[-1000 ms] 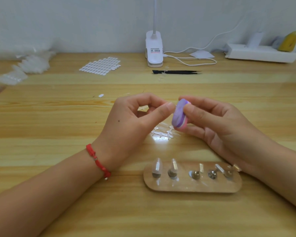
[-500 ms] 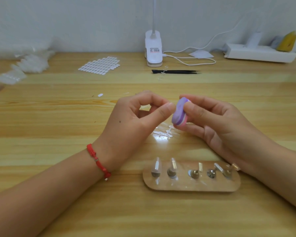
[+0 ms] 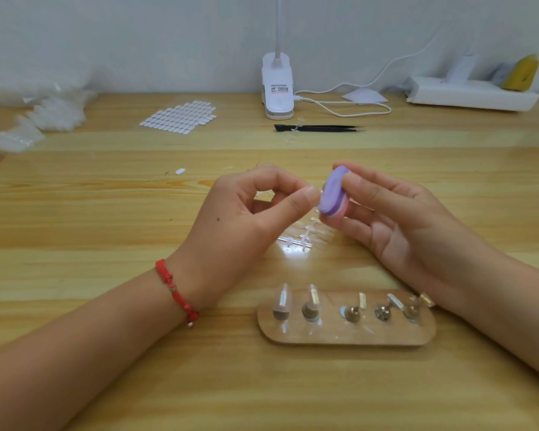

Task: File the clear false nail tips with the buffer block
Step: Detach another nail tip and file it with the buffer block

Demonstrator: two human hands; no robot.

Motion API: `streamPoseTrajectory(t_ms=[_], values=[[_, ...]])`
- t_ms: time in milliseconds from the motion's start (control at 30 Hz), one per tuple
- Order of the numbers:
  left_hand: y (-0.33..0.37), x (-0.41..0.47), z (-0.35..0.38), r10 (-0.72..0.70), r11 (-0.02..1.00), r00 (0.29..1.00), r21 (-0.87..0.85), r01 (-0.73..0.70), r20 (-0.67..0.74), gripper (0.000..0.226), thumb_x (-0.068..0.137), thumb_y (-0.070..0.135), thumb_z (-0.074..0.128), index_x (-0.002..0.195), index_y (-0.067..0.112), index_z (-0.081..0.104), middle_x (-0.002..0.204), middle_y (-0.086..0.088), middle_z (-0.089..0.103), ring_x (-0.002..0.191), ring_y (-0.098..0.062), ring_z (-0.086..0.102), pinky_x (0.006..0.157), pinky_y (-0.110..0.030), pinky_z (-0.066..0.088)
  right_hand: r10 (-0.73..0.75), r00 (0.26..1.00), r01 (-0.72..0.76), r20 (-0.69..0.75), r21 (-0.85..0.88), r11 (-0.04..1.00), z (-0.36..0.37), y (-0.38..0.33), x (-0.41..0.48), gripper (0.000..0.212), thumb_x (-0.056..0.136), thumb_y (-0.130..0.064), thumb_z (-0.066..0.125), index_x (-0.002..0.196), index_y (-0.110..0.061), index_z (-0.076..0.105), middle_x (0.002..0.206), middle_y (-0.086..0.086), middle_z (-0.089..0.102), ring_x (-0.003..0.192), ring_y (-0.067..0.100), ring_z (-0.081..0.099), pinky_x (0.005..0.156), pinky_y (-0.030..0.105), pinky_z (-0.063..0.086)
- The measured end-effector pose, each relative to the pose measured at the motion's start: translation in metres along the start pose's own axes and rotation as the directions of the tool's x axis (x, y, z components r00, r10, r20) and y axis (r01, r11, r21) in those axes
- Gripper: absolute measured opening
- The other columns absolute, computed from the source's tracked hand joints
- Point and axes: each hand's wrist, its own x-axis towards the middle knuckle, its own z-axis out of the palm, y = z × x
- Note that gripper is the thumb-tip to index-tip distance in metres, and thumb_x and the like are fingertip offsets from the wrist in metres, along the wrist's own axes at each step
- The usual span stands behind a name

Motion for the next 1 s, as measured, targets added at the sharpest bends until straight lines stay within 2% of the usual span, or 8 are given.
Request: streamPoseTrajectory(t_ms=[133,300,400,533,633,800,900,1000], values=[[0.0007,0.0005,-0.0014,0.008,1.000,1.000,-0.024,-0.008,0.004,0.018,0.072,0.031,0.062,0.072,0.013,0.065,0.065,-0.014,0.042,0.040,-0.001,0.031,0.044,-0.009,0.026,0.006,0.997,0.000,0.079,-0.077,0.997,0.0011,0.0005,-0.0014,0.020,0.072,-0.014,0.072,0.091,-0.013,0.079,0.083,0.007,0.074,0.072,0.013,0.072,0.067,0.022,0.057],[0.0014,0.0007,-0.0009,0.003,1.000,0.999,-0.012,-0.003,0.035,0.015,0.072,0.031,0.061,0.070,0.017,0.063,0.072,-0.025,0.044,0.043,-0.002,0.029,0.045,-0.011,0.026,0.016,0.998,-0.013,0.060,-0.048,0.999,-0.0021,-0.0004,0.0000,0.021,0.073,-0.016,0.072,0.093,-0.013,0.078,0.087,0.008,0.075,0.076,0.014,0.072,0.069,0.023,0.057],[0.0008,0.0009,-0.0022,0.016,0.999,1.000,-0.033,-0.015,0.017,0.016,0.073,0.031,0.061,0.072,0.015,0.064,0.060,-0.001,0.043,0.040,-0.001,0.031,0.045,-0.009,0.026,0.027,0.994,-0.017,0.103,-0.103,0.995,0.0007,0.0002,-0.0009,0.022,0.073,-0.015,0.072,0.094,-0.013,0.078,0.085,0.006,0.075,0.074,0.013,0.072,0.068,0.022,0.057],[0.0017,0.0004,-0.0010,0.016,0.999,0.998,-0.046,-0.014,0.054,0.013,0.073,0.030,0.061,0.069,0.017,0.063,0.065,-0.003,0.045,0.041,-0.001,0.034,0.046,-0.007,0.028,0.012,0.999,-0.009,0.045,-0.056,0.998,-0.0015,0.0002,0.0001,0.020,0.074,-0.015,0.068,0.091,-0.012,0.078,0.086,0.008,0.075,0.077,0.015,0.072,0.068,0.024,0.057],[0.0013,0.0006,-0.0017,0.021,0.999,0.999,-0.044,-0.019,0.037,0.014,0.073,0.029,0.061,0.070,0.016,0.063,0.055,0.011,0.044,0.039,-0.001,0.034,0.044,-0.007,0.027,0.016,0.996,-0.009,0.083,-0.088,0.996,0.0000,0.0005,-0.0006,0.020,0.075,-0.013,0.068,0.092,-0.012,0.079,0.087,0.007,0.075,0.076,0.013,0.072,0.068,0.022,0.057],[0.0006,0.0001,-0.0016,0.017,1.000,0.998,-0.023,-0.016,0.062,0.012,0.078,0.025,0.066,0.068,0.020,0.064,0.067,-0.010,0.042,0.042,-0.001,0.030,0.045,-0.011,0.026,0.013,0.997,-0.009,0.072,-0.063,0.998,-0.0019,-0.0001,-0.0004,0.021,0.074,-0.016,0.068,0.092,-0.014,0.079,0.089,0.008,0.075,0.079,0.015,0.072,0.069,0.023,0.057],[0.0014,0.0016,-0.0019,0.031,0.999,0.999,-0.033,-0.030,0.037,0.012,0.078,0.024,0.068,0.068,0.019,0.063,0.065,-0.005,0.048,0.040,-0.001,0.032,0.044,-0.010,0.027,0.019,0.991,-0.005,0.129,-0.108,0.994,0.0003,0.0002,-0.0017,0.021,0.074,-0.015,0.072,0.094,-0.014,0.078,0.088,0.005,0.075,0.077,0.012,0.072,0.068,0.021,0.057],[0.0027,-0.0001,0.0002,0.031,0.999,0.999,-0.039,-0.029,0.043,0.013,0.075,0.027,0.066,0.068,0.017,0.063,0.058,0.007,0.049,0.039,-0.001,0.036,0.046,-0.006,0.028,0.013,0.995,-0.006,0.096,-0.074,0.997,-0.0013,-0.0002,-0.0008,0.020,0.075,-0.014,0.070,0.093,-0.015,0.079,0.090,0.007,0.075,0.080,0.014,0.072,0.070,0.023,0.057]])
